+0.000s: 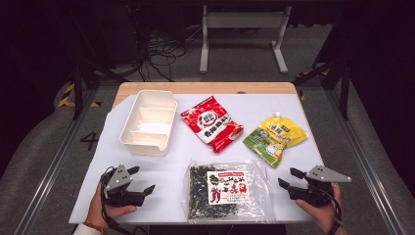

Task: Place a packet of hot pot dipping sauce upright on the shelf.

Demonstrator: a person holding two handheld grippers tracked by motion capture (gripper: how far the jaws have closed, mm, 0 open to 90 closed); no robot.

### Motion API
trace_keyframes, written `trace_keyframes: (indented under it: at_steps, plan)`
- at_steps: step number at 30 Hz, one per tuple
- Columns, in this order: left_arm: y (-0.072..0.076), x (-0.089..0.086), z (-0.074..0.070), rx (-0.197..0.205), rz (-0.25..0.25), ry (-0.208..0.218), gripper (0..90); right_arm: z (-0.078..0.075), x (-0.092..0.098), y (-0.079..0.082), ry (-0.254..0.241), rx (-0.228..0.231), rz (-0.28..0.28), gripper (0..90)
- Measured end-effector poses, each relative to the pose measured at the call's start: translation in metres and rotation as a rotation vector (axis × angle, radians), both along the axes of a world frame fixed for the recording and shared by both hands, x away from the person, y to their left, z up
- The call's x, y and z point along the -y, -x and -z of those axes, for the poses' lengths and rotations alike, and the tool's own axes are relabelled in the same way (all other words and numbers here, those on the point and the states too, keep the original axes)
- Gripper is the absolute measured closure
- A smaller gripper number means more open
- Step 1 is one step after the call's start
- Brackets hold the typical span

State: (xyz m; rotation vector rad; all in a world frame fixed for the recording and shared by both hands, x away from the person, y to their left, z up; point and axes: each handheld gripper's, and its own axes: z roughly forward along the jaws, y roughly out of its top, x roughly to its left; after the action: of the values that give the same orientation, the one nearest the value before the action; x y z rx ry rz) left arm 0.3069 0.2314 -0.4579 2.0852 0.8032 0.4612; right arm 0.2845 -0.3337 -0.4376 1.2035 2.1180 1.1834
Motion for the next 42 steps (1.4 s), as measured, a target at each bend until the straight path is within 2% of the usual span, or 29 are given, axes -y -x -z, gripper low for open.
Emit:
trace_keyframes:
  at_steps: [5, 10, 12, 16, 19, 21, 22, 24, 26, 30, 31, 34, 35, 36, 37, 38, 42]
  plan:
    - [0.003, -0.007, -0.001, 0.018, -0.04, 0.025, 16.9, 0.0, 0.015, -0.011, -0.037, -0.004, 0.063, 36.7]
    - [0.003, -0.016, -0.003, 0.014, -0.071, 0.061, 16.8, -0.001, 0.019, -0.022, -0.049, -0.001, 0.094, 36.4]
    - [-0.004, -0.022, -0.003, 0.017, -0.098, 0.073, 16.8, -0.003, 0.021, -0.028, -0.061, -0.002, 0.102, 35.7]
    - [-0.018, -0.027, 0.0, -0.016, -0.132, 0.081, 15.7, -0.003, 0.025, -0.041, -0.062, -0.007, 0.138, 32.0]
    - [-0.023, -0.027, 0.001, -0.027, -0.134, 0.092, 15.7, -0.004, 0.032, -0.054, -0.077, -0.011, 0.171, 31.5]
    - [-0.025, -0.025, 0.001, -0.024, -0.13, 0.078, 16.2, -0.004, 0.036, -0.064, -0.099, -0.044, 0.184, 29.7]
    - [-0.026, -0.024, 0.001, -0.027, -0.13, 0.086, 16.2, -0.004, 0.036, -0.064, -0.099, -0.044, 0.184, 29.7]
    - [-0.03, -0.024, 0.001, -0.023, -0.13, 0.066, 16.2, -0.002, 0.038, -0.074, -0.124, -0.067, 0.197, 28.9]
    - [-0.038, -0.025, 0.003, -0.037, -0.148, 0.07, 15.4, 0.002, 0.04, -0.085, -0.163, -0.107, 0.218, 27.1]
    - [-0.045, -0.028, 0.007, -0.063, -0.167, 0.075, 13.2, 0.005, 0.037, -0.095, -0.175, -0.132, 0.214, 26.3]
    - [-0.047, -0.027, 0.008, -0.068, -0.167, 0.077, 13.2, 0.006, 0.033, -0.101, -0.19, -0.156, 0.216, 26.8]
    - [-0.046, -0.023, 0.007, -0.07, -0.151, 0.063, 13.6, 0.009, 0.027, -0.106, -0.218, -0.182, 0.202, 27.0]
    - [-0.046, -0.022, 0.007, -0.067, -0.144, 0.059, 13.7, 0.012, 0.02, -0.109, -0.211, -0.219, 0.194, 26.4]
    - [-0.044, -0.02, 0.008, -0.068, -0.139, 0.052, 13.7, 0.014, 0.014, -0.112, -0.194, -0.242, 0.186, 21.3]
    - [-0.043, -0.018, 0.008, -0.062, -0.132, 0.034, 14.0, 0.014, 0.009, -0.112, -0.182, -0.232, 0.194, 20.8]
    - [-0.041, -0.017, 0.009, -0.064, -0.127, 0.034, 14.2, 0.013, 0.005, -0.114, -0.175, -0.236, 0.208, 20.6]
    - [-0.034, -0.011, 0.008, -0.049, -0.102, 0.006, 14.5, 0.014, 0.007, -0.119, -0.219, -0.255, 0.229, 25.5]
